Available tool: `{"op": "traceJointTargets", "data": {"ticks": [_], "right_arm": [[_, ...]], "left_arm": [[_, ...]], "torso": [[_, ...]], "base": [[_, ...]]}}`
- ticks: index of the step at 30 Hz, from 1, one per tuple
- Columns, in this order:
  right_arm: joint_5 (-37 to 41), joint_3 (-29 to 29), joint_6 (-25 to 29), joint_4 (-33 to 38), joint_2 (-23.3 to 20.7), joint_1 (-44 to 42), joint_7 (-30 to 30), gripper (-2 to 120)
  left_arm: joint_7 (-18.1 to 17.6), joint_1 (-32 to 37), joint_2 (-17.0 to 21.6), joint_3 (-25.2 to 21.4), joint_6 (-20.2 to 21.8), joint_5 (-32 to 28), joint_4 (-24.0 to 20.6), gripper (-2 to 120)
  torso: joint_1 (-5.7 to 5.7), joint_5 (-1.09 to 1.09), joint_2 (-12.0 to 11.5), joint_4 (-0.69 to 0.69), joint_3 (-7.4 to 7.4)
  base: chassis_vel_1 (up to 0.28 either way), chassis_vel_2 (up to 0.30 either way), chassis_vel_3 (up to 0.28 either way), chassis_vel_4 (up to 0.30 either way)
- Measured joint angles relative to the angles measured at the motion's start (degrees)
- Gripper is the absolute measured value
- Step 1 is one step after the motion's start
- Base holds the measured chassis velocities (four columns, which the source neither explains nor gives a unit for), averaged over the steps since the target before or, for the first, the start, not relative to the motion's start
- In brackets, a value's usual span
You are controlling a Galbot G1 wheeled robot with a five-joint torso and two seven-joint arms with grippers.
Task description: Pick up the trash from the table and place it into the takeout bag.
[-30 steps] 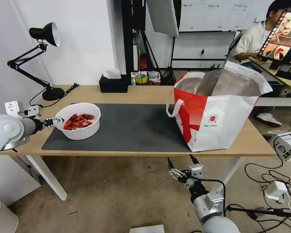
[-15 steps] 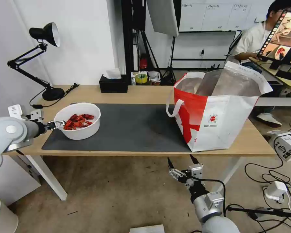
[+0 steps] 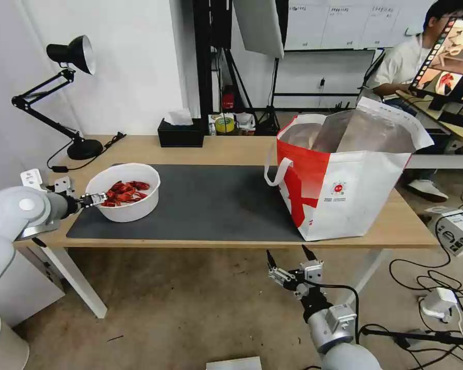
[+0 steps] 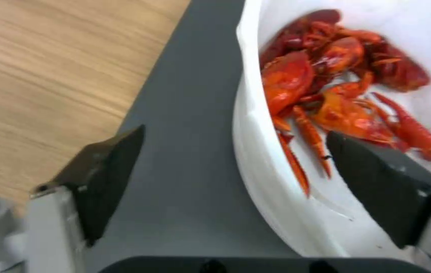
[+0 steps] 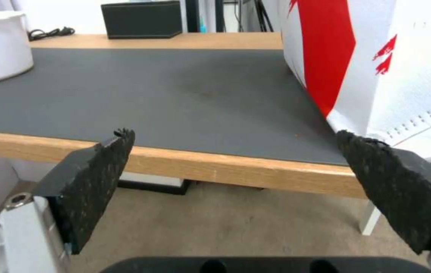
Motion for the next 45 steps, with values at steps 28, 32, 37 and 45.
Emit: {"op": "traceJointTargets", "data": {"ticks": [28, 32, 37, 45], "right_arm": [[0.00, 0.00, 0.00, 0.00, 0.00, 0.00, 0.00, 100], [0.00, 0.00, 0.00, 0.00, 0.00, 0.00, 0.00, 100], [0.00, 0.00, 0.00, 0.00, 0.00, 0.00, 0.00, 100], [0.00, 0.00, 0.00, 0.00, 0.00, 0.00, 0.00, 100]], "left_arm": [[-0.01, -1.18, -0.39, 1.32, 0.00, -0.69, -0.12, 0], [-0.11, -0.57, 0.31, -0.06, 0.05, -1.29, -2.38, 0], [-0.39, -1.15, 0.98, -0.27, 0.06, -2.09, -4.66, 0], [-1.73, -5.19, 1.25, 0.44, 0.06, -4.41, -8.98, 0]], "torso": [[0.01, 0.00, 0.00, 0.00, 0.00], [0.01, -0.01, 0.00, 0.00, 0.00], [0.01, -0.01, 0.00, 0.01, 0.00], [0.01, 0.00, 0.00, 0.00, 0.00]], "base": [[0.000, 0.000, 0.000, 0.000], [0.000, 0.000, 0.000, 0.000], [0.000, 0.000, 0.000, 0.000], [0.000, 0.000, 0.000, 0.000]]}}
